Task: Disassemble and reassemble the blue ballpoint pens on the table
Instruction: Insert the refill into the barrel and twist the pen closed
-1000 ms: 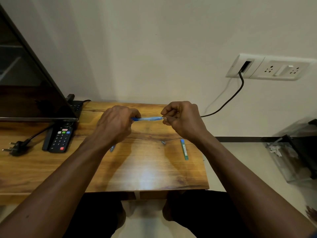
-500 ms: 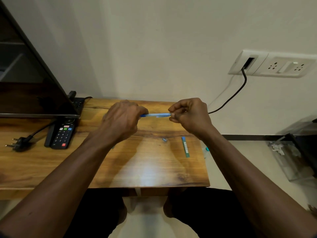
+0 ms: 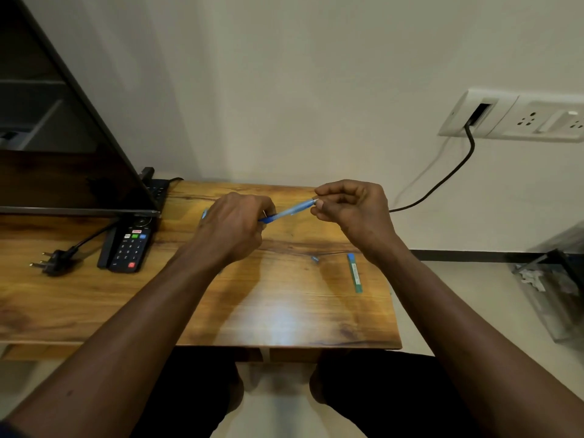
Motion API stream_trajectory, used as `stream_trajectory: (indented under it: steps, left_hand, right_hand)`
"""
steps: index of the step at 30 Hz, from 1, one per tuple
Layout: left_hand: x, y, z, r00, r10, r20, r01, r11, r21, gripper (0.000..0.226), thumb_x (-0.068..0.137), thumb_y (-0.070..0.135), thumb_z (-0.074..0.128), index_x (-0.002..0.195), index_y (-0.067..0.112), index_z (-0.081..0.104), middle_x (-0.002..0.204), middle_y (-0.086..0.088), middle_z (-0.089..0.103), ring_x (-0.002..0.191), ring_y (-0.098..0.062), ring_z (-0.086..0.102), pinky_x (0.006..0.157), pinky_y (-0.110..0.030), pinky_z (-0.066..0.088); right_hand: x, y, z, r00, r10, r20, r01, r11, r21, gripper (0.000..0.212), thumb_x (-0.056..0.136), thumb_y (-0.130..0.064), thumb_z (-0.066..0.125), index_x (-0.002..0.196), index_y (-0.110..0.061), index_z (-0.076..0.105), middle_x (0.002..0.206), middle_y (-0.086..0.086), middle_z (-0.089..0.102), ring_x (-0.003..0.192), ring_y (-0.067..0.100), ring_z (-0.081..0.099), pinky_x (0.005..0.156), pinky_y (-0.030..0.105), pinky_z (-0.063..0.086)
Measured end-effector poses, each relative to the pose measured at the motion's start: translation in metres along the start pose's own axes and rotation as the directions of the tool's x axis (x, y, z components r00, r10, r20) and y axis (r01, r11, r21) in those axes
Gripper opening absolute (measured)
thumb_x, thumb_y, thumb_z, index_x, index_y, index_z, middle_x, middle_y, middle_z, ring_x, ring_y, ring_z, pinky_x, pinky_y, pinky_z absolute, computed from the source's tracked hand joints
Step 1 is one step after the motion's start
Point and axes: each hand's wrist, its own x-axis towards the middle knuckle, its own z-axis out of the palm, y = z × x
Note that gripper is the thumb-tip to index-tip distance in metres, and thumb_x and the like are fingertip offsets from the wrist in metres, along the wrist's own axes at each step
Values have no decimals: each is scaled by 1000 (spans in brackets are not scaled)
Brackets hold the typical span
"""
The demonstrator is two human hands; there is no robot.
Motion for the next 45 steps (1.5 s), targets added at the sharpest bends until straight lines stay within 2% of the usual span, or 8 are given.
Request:
stream_trajectory:
  steps: [7, 9, 13, 21, 25, 28, 30, 45]
  left_hand:
    - [2, -12, 5, 997, -62, 48, 66, 995, -76, 31, 90, 9, 70, 114, 29, 71, 97, 8, 73, 97, -19, 66, 85, -45, 60]
    - [1, -13, 6, 995, -67, 69, 72, 994, -77, 30, 91, 10, 71, 115, 28, 71, 98, 7, 73, 98, -18, 65, 85, -44, 60]
    - [0, -13, 8, 991, -78, 112, 89, 992, -92, 28, 93, 12, 70, 118, 27, 71, 102, 4, 74, 101, -18, 65, 88, -44, 59]
    - [4, -4, 6, 987, -77, 138, 92, 990, -105, 28, 92, 12, 71, 116, 26, 70, 99, 4, 74, 96, -17, 66, 86, -43, 60]
    - [5, 0, 9, 986, -69, 150, 80, 994, -70, 27, 93, 13, 69, 115, 28, 70, 98, 6, 73, 96, -16, 63, 78, -35, 54]
    - [5, 3, 11, 980, -62, 191, 79, 994, -81, 28, 92, 11, 69, 115, 28, 69, 97, 7, 72, 93, -13, 63, 76, -31, 50]
    - [5, 4, 11, 979, -51, 199, 68, 994, -80, 28, 92, 10, 69, 114, 27, 70, 96, 7, 72, 90, -13, 64, 74, -30, 49]
    - [6, 17, 8, 982, -12, 191, 32, 994, -103, 29, 91, 11, 69, 117, 26, 70, 99, 4, 73, 91, -14, 66, 74, -28, 48]
  right_hand:
    - [6, 6, 7, 994, 87, 65, -89, 995, 35, 33, 84, -1, 79, 116, -3, 70, 96, 15, 77, 91, 25, 76, 82, 34, 63]
    - [9, 15, 4, 976, 185, 119, -156, 964, -215, 36, 84, -11, 82, 117, -7, 70, 96, 12, 75, 89, 22, 75, 81, 31, 62]
    - [7, 43, 11, 939, 288, 188, -25, 602, -798, 27, 83, -21, 82, 108, -16, 71, 102, -1, 68, 95, 16, 64, 79, 29, 56]
    - [-6, 62, 22, 968, 150, 202, 85, 561, -823, 12, 92, -15, 72, 104, -18, 73, 101, -2, 69, 92, 14, 63, 76, 25, 53]
    - [5, 49, 12, 935, 356, -4, -347, 908, -234, 15, 96, -7, 66, 107, -4, 75, 93, 3, 72, 83, 16, 67, 81, 32, 58]
    - [11, 32, 5, 869, 493, 44, -446, 741, 501, 16, 96, 2, 63, 109, 8, 69, 81, 12, 67, 76, 21, 66, 86, 33, 58]
    - [12, 25, 2, 861, 502, 85, -409, 582, 703, 12, 94, 1, 65, 105, 6, 68, 86, 15, 71, 87, 24, 73, 86, 34, 61]
    - [11, 18, 0, 904, 423, 58, -344, 640, 688, 11, 94, 1, 66, 102, 6, 71, 100, 18, 75, 100, 26, 74, 85, 32, 62]
